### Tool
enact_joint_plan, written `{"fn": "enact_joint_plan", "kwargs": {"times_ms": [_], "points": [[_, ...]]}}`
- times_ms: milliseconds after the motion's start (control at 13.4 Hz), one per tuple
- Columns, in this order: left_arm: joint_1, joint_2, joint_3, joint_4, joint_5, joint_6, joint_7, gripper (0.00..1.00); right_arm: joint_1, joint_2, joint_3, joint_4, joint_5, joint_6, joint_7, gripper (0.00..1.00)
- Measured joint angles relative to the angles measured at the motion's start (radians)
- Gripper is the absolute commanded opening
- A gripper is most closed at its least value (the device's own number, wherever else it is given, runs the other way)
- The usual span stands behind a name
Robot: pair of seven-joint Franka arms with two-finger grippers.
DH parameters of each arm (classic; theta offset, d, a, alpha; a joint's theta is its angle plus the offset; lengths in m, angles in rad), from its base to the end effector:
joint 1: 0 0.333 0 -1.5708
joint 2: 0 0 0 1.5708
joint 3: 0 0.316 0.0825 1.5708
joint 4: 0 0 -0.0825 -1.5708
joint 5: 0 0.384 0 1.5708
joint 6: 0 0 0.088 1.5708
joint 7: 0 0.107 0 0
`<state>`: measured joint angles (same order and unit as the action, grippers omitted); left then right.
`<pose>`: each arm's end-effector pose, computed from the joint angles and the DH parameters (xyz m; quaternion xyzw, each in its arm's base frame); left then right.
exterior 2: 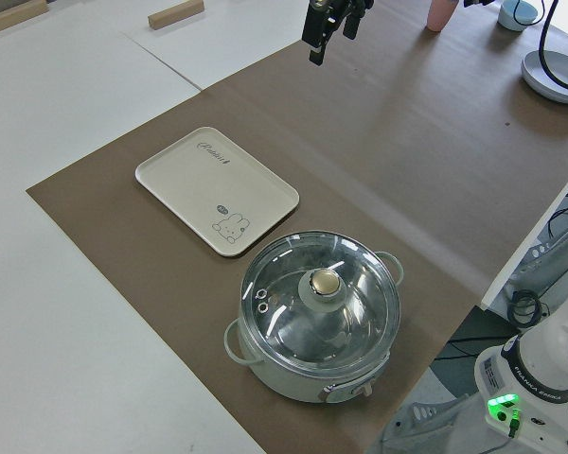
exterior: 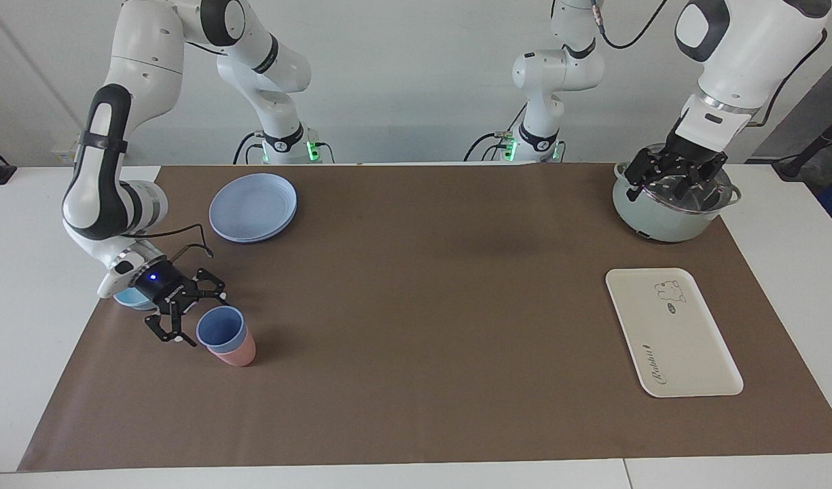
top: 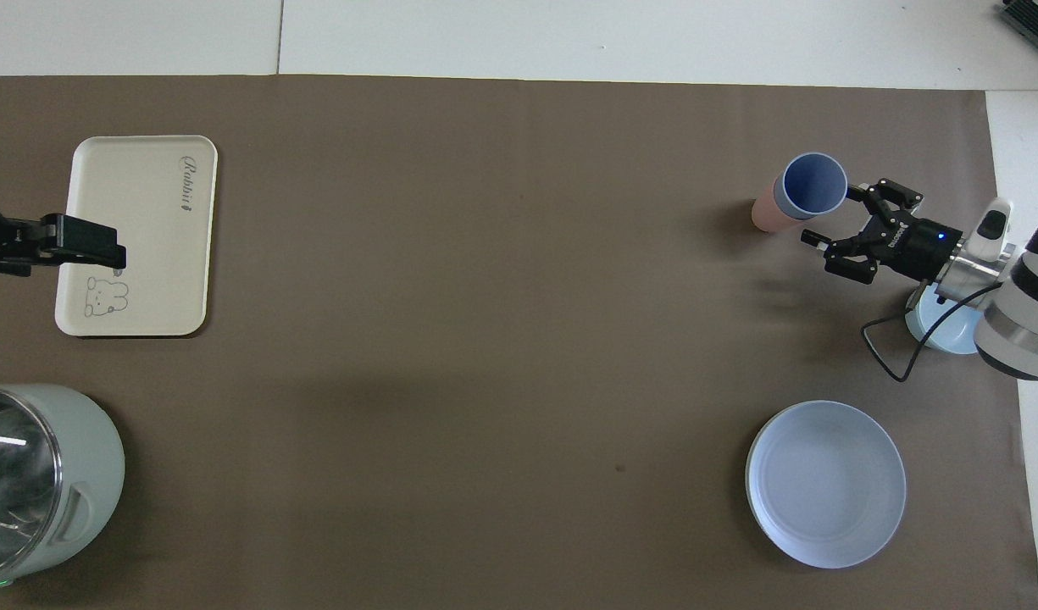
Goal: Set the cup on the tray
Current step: 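Close the right gripper on the blue cup's rim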
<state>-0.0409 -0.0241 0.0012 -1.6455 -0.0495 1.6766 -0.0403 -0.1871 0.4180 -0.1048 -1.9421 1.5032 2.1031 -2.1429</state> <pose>0.5557 -0.0269 0.6120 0.9993 0.0022 0.0266 0.0258 0.6101 -0.1303 0.2785 -0.7770 -0.3386 -0.4614 0.2622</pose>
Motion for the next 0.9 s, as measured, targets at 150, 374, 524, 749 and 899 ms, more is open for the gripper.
{"fn": "enact_joint_plan", "kwargs": {"times_ms": [150,374,524,749,899], "points": [[0.0,0.0,0.0,0.0,0.0,0.0,0.0,1.0,0.013,0.002,0.0,-0.008,0.021,0.022,-0.018,1.0],[0.0,0.0,0.0,0.0,0.0,0.0,0.0,1.0,0.041,0.003,0.0,-0.018,0.093,0.061,-0.055,1.0],[0.0,0.0,0.0,0.0,0.0,0.0,0.0,1.0,0.076,0.005,0.0,-0.025,0.134,0.101,-0.078,1.0],[0.0,0.0,0.0,0.0,0.0,0.0,0.0,1.0,0.087,0.007,-0.001,-0.025,0.147,0.118,-0.08,1.0],[0.0,0.0,0.0,0.0,0.0,0.0,0.0,1.0,0.088,0.008,-0.002,-0.025,0.157,0.118,-0.083,0.99]]}}
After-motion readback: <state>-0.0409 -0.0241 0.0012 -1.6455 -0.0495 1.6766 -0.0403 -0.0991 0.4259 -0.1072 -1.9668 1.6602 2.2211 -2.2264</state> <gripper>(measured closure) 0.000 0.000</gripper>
